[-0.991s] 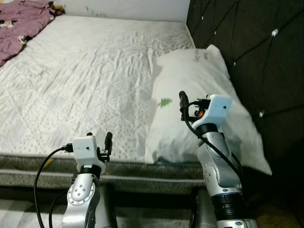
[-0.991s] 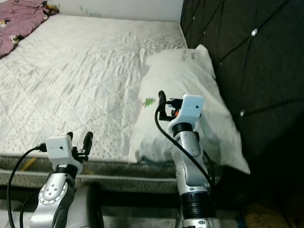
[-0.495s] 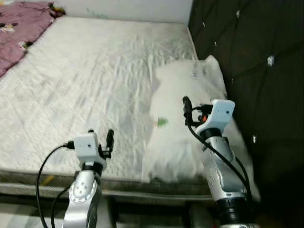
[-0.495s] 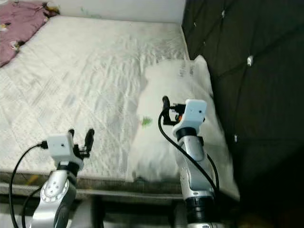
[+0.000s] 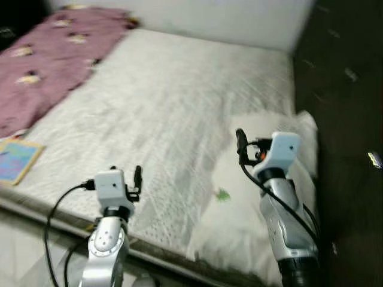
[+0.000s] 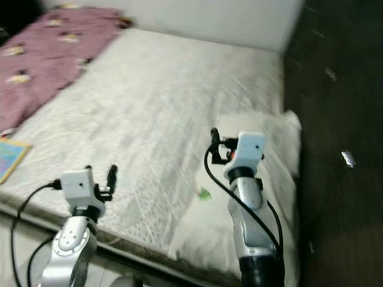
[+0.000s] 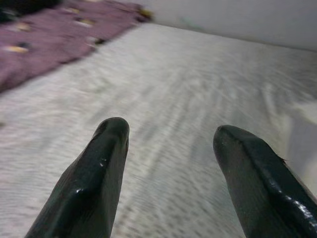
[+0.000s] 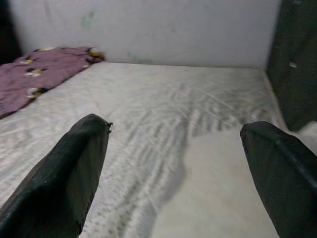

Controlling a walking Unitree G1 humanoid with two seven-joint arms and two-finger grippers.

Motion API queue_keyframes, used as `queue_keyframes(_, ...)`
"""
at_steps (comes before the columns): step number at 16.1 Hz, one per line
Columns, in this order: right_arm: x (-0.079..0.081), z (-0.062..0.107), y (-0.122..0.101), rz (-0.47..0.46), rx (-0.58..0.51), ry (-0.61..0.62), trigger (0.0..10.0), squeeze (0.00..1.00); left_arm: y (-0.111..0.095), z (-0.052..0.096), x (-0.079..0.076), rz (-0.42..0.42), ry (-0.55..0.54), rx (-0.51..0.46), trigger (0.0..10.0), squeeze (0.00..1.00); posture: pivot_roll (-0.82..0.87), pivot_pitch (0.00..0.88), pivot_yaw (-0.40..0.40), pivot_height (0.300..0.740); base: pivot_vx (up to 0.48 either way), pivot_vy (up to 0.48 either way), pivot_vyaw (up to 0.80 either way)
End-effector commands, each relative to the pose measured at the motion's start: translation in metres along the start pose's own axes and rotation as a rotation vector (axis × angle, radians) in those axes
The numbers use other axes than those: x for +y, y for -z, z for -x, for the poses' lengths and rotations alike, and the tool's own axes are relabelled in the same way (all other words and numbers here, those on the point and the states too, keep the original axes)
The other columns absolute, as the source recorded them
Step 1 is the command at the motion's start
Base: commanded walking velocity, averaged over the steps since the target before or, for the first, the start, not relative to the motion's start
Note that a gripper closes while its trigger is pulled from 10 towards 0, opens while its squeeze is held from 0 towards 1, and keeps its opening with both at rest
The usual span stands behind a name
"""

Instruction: Clean up the room

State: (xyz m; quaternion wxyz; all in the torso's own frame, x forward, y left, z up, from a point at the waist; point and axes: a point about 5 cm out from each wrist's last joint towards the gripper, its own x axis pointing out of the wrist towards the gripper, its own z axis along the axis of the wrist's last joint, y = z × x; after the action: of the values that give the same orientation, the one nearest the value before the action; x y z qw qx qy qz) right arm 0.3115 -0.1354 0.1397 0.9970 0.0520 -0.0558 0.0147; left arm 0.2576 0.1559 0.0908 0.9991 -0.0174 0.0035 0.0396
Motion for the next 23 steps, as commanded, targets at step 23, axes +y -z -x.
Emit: queue_keyframes(23,-0.001,0.017,0.031,0.02,0.152,-0.001,10.0,0.0,0.004,0.002,-0.005,0.056,0.069,0.038,10.0,0.0,0.01,0.058,-0.038,0.74,0.0,0.08,-0.1)
